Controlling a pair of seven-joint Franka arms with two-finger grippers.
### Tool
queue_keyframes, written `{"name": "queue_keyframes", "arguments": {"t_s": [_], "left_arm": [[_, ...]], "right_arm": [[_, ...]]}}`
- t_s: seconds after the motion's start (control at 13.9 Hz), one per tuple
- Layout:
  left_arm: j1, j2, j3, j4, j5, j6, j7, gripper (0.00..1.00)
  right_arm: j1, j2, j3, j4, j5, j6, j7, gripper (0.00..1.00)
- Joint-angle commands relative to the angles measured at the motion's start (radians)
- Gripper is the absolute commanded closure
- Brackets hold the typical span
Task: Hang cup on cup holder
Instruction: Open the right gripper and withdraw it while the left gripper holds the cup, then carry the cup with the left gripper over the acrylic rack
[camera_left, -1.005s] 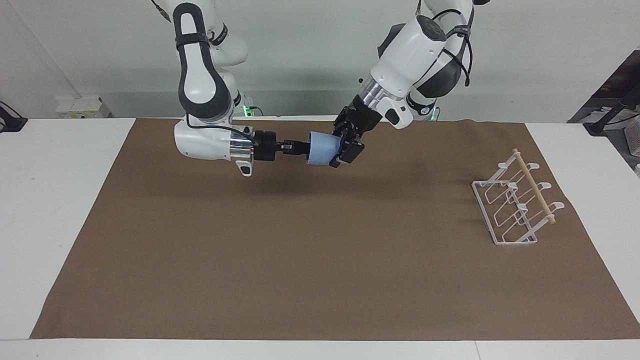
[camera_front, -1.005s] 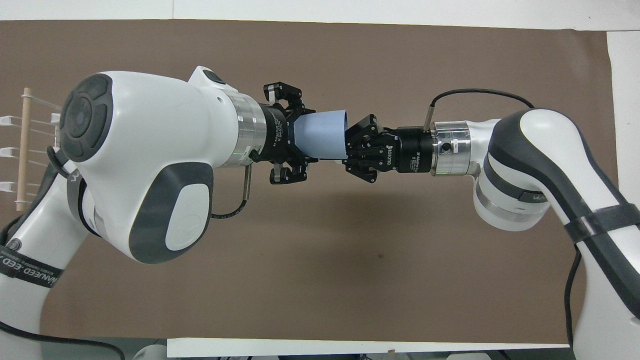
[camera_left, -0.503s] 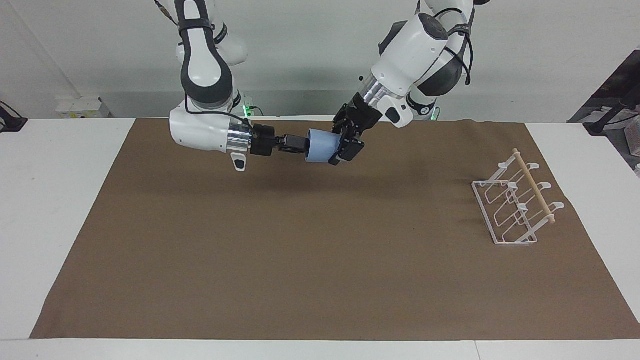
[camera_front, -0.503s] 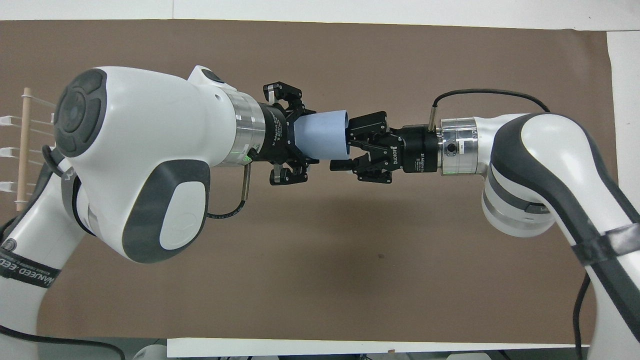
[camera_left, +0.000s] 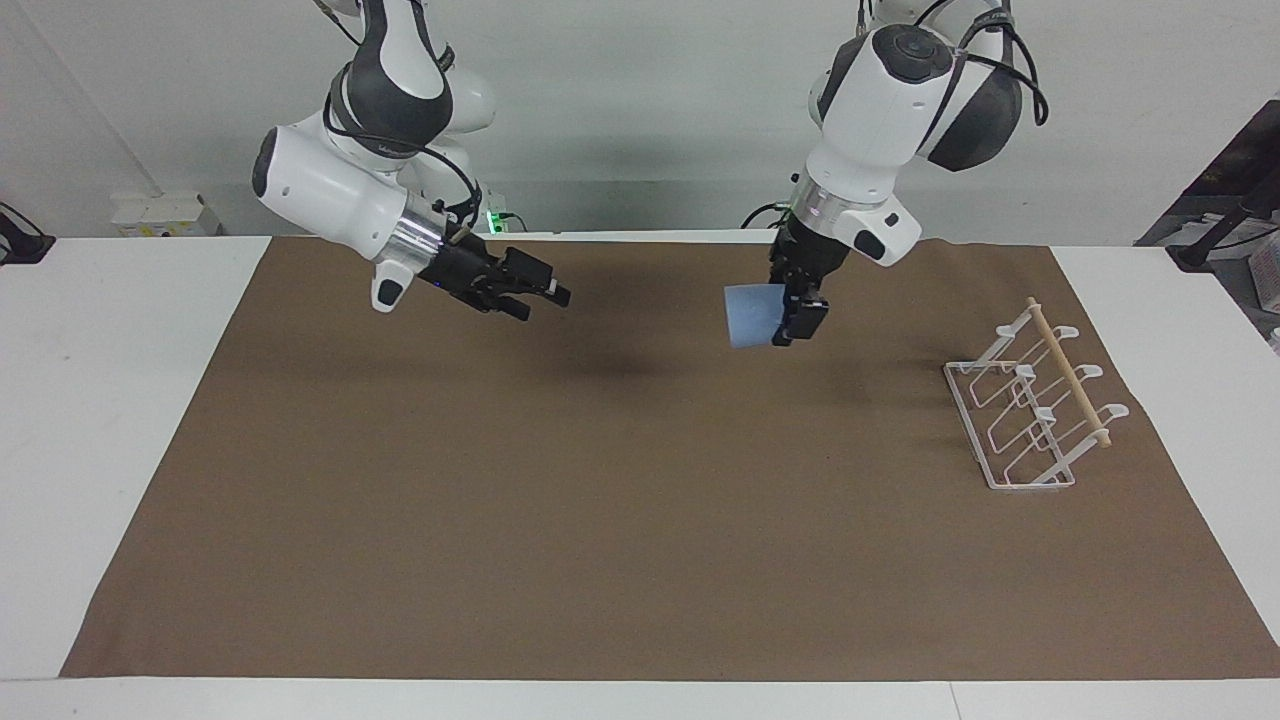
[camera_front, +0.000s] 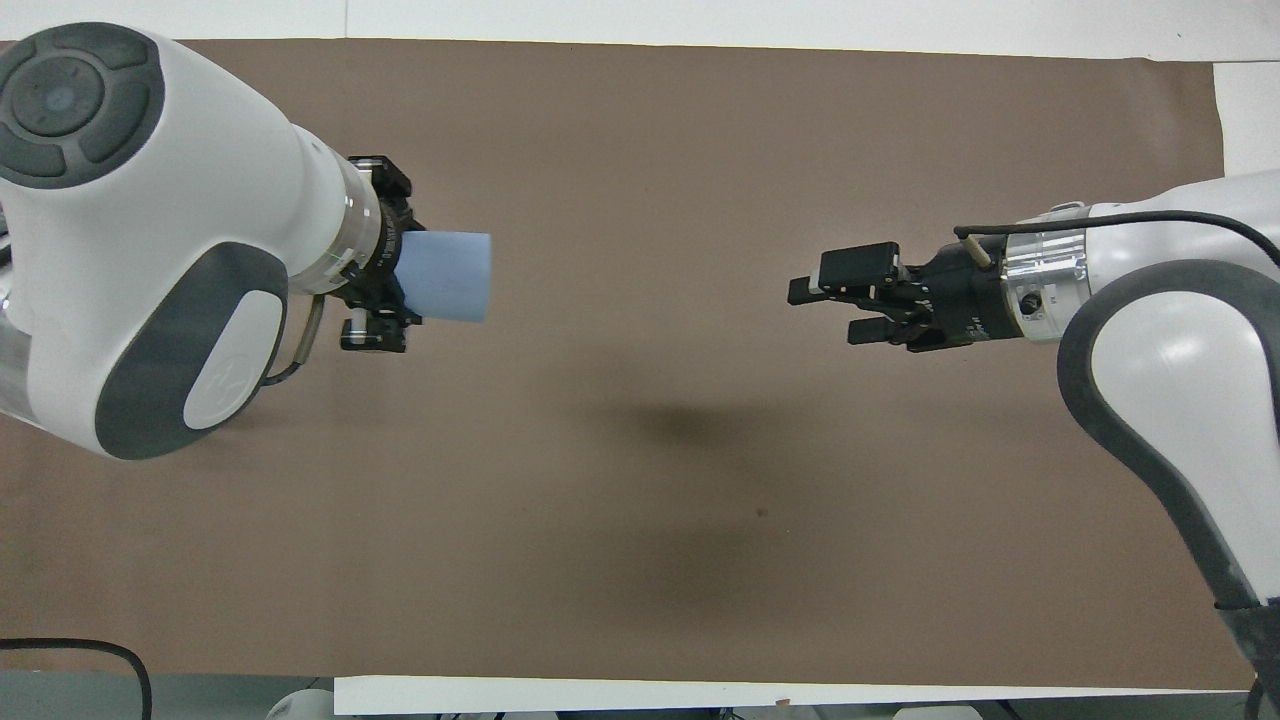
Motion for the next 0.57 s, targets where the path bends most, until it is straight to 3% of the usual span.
{"name": "queue_keyframes", "arguments": {"t_s": [0.0, 0.29, 0.43, 0.5], "left_arm": [[0.054, -0.013, -0.003, 0.002, 0.214, -0.074, 0.042, 0.66], [0.143, -0.037, -0.006, -0.067, 0.584, -0.03, 0.045, 0.66], [0.169, -0.025, -0.005, -0.124, 0.71, -0.005, 0.048, 0.66], [0.173, -0.007, -0.003, -0.148, 0.77, -0.01, 0.048, 0.66]], "right_arm": [[-0.085, -0.029, 0.008, 0.036, -0.242, -0.038, -0.016, 0.01], [-0.177, -0.009, 0.008, 0.154, -0.635, -0.165, -0.042, 0.01], [-0.188, -0.002, 0.008, 0.25, -0.699, -0.298, -0.045, 0.01], [-0.196, 0.022, 0.008, 0.348, -0.7, -0.41, -0.045, 0.01]]}}
